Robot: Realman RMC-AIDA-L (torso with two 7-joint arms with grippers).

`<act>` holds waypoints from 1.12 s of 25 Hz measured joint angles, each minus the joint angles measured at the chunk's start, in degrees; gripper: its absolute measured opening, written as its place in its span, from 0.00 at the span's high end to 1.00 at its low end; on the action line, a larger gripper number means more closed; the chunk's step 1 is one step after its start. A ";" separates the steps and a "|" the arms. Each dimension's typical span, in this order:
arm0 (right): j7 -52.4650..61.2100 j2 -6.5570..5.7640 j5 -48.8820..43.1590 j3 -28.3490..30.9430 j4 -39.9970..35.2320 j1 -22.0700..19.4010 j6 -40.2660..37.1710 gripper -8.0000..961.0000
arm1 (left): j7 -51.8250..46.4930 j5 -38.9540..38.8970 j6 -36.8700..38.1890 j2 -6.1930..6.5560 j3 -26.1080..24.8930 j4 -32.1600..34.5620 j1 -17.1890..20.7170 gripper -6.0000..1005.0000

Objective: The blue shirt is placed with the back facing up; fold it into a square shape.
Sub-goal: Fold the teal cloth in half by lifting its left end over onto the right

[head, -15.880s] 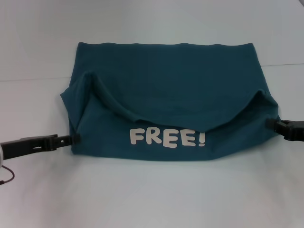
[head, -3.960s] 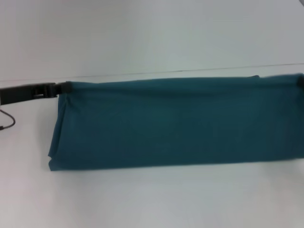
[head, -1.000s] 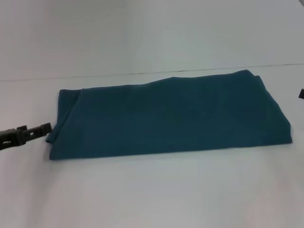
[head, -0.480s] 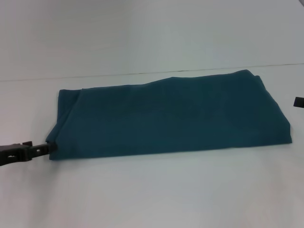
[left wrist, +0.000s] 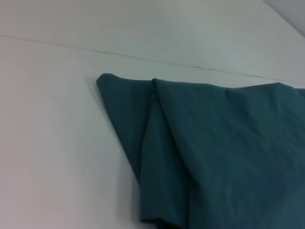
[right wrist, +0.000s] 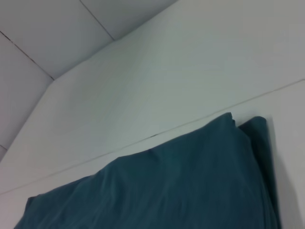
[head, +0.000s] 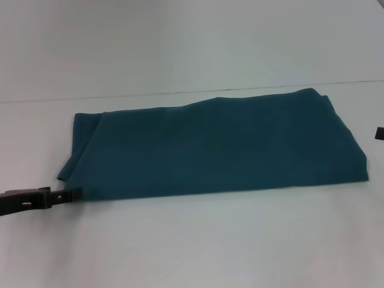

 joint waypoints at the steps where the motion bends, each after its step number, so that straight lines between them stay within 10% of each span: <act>1: 0.06 0.00 -0.57 0.00 0.00 -0.01 -0.05 0.02 | -0.04 0.04 -0.16 -0.02 0.19 -0.11 -0.06 0.06; 28: 0.43 0.80 -3.21 0.00 0.53 -0.01 1.03 0.03 | -1.42 0.16 1.06 -0.11 2.96 0.70 -0.86 0.06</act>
